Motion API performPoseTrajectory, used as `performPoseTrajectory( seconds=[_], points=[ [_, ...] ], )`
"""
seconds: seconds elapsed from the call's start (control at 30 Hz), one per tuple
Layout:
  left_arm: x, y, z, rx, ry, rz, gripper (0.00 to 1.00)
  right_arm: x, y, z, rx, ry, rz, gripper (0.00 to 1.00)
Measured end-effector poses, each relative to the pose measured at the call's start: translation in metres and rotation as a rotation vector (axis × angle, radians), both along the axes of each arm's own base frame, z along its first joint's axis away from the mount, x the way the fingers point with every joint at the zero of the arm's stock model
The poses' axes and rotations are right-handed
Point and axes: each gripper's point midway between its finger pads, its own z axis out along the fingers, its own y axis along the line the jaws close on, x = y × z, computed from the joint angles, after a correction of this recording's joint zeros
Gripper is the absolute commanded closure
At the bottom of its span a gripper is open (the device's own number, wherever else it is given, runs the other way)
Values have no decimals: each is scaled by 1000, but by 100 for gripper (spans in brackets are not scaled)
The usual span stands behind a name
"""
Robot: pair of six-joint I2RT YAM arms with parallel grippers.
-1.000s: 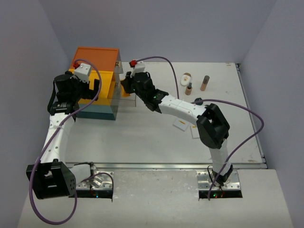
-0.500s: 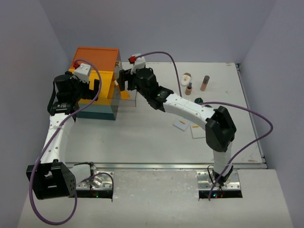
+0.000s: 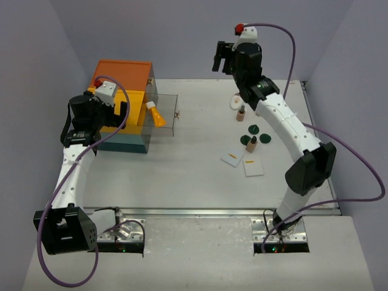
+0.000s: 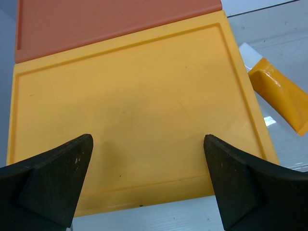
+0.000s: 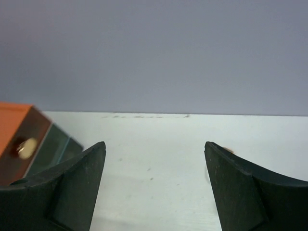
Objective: Organize the makeup
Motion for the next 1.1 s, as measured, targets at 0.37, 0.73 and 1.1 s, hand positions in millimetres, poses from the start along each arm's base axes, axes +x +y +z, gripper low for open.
performPoseTrajectory(
  seconds=[0.37,0.73,1.1],
  points=[
    [0,1,0,12,-2,-1,0,100,-38,-141,-164,282,-173,9],
    [4,2,0,21,-11,-4,0,116,-93,-261,-213,496,-300,9],
    [13,4,0,21,-29,-2,0,114,-102,-321,-148,588,-353,11]
  ],
)
